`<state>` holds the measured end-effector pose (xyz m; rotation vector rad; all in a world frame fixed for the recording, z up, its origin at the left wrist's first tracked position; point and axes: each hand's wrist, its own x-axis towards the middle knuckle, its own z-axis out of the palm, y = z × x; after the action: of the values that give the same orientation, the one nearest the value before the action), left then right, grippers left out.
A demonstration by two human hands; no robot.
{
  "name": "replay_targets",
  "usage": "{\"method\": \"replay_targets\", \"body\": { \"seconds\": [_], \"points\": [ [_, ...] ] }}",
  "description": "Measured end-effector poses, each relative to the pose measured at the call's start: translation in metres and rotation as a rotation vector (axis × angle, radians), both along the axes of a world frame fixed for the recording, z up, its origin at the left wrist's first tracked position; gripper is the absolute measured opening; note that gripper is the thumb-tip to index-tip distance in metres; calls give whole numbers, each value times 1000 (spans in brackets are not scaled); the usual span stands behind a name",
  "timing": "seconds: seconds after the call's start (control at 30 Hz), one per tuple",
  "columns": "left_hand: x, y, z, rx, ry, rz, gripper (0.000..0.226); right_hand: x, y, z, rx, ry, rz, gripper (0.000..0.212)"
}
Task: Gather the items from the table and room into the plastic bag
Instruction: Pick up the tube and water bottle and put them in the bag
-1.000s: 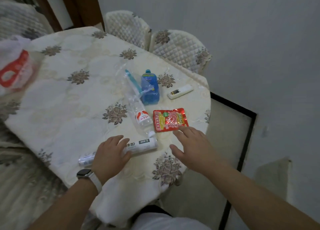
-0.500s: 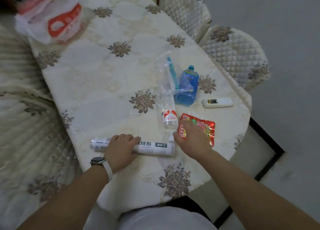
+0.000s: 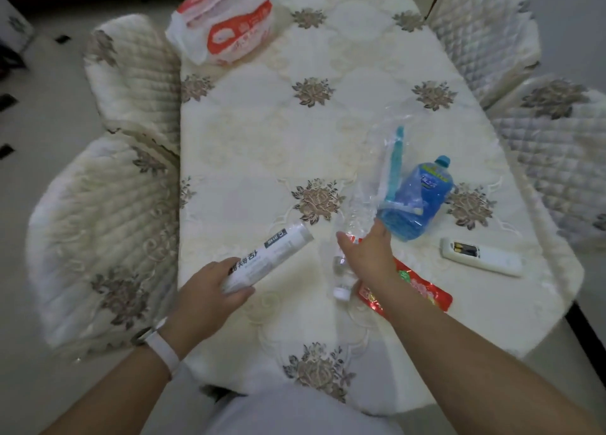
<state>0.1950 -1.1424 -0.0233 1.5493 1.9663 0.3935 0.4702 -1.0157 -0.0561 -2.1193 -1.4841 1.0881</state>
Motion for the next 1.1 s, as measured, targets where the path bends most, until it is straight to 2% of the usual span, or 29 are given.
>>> {"method": "replay_targets", "body": {
  "seconds": [0.1, 0.2, 0.3, 0.43, 0.53, 0.73, 0.93, 1.1],
  "points": [
    [16, -5, 8, -1, -103, 176, 28, 0, 8, -8, -19, 31, 9, 110],
    [30, -13, 11, 15, -175, 331, 27, -4, 15, -13, -19, -31, 72, 108],
    [43, -21, 13, 31, -203, 443, 26, -15, 19, -11, -32, -93, 232, 100],
    [53, -38, 21, 63, -233, 539, 22, -29, 12, -4, -43, -225, 510, 103],
    [54, -50, 33, 89, -258, 601, 27, -37, 5, -1, -54, -275, 584, 101],
    [31, -88, 48, 144, -329, 754, 36, -61, -28, 10, -125, -128, 597, 84],
    [-16, -142, 49, 200, -410, 868, 30, -118, -90, 34, -36, 48, 657, 53],
    [-80, -197, 55, 289, -515, 909, 21, -190, -142, 66, 58, 160, 701, 57]
  ]
}}
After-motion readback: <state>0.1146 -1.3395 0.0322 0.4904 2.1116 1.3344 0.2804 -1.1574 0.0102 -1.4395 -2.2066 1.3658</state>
